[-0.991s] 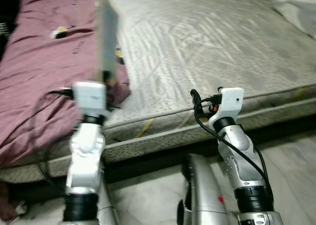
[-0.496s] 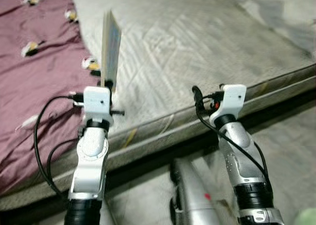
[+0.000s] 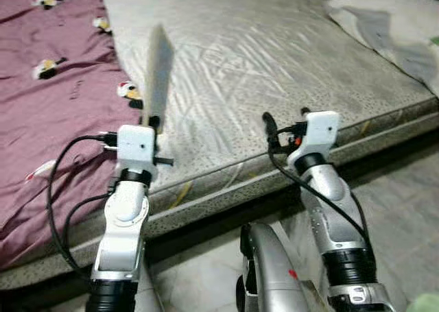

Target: Clean up the room

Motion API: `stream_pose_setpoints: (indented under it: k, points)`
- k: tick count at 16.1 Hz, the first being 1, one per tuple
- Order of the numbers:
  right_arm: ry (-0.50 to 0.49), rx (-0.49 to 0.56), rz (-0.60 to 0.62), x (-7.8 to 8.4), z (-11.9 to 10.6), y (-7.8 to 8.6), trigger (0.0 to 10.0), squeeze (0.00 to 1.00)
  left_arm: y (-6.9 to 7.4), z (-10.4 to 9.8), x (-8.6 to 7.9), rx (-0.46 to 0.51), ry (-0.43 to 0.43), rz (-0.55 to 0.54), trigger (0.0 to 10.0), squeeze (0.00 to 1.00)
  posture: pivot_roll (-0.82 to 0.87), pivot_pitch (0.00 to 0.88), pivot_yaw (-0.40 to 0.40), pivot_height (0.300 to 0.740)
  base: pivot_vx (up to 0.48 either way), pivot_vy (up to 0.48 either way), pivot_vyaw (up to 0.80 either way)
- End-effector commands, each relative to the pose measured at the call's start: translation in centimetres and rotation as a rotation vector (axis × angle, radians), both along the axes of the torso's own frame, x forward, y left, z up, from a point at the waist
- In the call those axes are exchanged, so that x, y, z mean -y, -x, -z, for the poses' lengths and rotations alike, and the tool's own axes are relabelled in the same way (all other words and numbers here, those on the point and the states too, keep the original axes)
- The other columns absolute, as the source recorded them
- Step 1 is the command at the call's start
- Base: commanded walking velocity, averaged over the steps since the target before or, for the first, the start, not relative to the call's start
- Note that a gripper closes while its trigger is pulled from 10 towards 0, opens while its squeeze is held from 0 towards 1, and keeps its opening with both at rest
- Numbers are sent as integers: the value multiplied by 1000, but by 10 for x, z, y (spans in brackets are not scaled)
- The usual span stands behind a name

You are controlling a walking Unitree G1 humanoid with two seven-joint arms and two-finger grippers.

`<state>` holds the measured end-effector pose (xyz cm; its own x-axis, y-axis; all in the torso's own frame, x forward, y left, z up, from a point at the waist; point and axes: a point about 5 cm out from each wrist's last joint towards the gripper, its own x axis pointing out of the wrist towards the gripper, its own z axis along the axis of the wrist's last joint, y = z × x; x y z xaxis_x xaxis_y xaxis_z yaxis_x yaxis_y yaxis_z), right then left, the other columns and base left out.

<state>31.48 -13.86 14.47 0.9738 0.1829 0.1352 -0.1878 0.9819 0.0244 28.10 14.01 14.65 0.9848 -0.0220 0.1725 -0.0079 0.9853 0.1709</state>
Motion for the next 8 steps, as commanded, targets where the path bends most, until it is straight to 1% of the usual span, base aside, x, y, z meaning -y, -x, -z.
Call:
stream_pose_setpoints:
  k: [1, 8]
  points:
    - [3, 0, 8, 4, 1, 1, 10000, 0, -1, -11, 4, 48, 3, 15, 10000, 0, 12, 0, -17, 490, 0, 0, 0]
    - [5, 8, -8, 2, -1, 1, 10000, 0, -1, -12, 7, 51, 10, 15, 10000, 0, 8, 0, -21, 580, 0, 0, 0]
